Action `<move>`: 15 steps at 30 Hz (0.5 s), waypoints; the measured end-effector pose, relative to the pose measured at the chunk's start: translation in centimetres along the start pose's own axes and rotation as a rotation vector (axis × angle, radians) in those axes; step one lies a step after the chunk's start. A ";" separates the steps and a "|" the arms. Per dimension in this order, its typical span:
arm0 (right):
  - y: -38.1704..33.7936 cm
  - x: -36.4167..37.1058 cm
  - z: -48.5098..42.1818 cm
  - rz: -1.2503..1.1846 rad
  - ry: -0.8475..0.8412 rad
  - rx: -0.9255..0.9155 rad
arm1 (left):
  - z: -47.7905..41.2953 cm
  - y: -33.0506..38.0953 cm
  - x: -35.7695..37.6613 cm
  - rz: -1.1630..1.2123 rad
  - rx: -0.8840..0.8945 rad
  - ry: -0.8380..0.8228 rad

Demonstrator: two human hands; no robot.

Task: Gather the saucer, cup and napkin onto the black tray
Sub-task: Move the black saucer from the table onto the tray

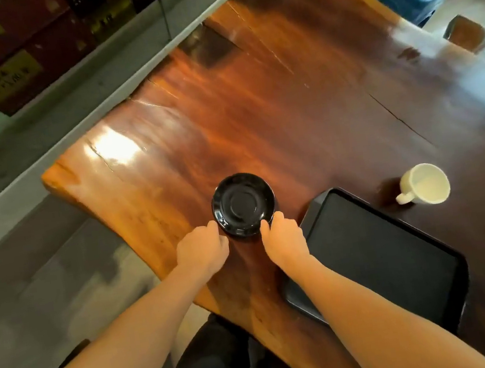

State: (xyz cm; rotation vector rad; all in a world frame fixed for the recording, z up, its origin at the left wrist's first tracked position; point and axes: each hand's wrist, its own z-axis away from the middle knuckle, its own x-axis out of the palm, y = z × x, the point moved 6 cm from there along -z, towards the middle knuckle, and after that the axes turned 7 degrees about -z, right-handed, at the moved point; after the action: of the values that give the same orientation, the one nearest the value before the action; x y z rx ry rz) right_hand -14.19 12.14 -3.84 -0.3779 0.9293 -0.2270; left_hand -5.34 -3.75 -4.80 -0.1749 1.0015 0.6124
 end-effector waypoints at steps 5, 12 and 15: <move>0.5 0.6 -1.7 -0.018 -0.026 0.084 | -2.8 -0.6 0.1 0.028 -0.028 -0.013; 1.7 2.5 -3.7 -0.352 -0.106 0.286 | -5.6 -1.0 0.2 0.087 -0.130 -0.029; 1.9 3.1 -3.9 -0.453 -0.170 0.375 | -6.5 -1.1 0.6 0.124 -0.155 -0.055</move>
State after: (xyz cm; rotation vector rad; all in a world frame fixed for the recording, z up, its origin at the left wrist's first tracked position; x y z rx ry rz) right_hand -15.53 11.91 -8.99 -0.2504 0.6060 -0.7607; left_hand -9.30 -7.04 -8.91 -0.2327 0.9167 0.8054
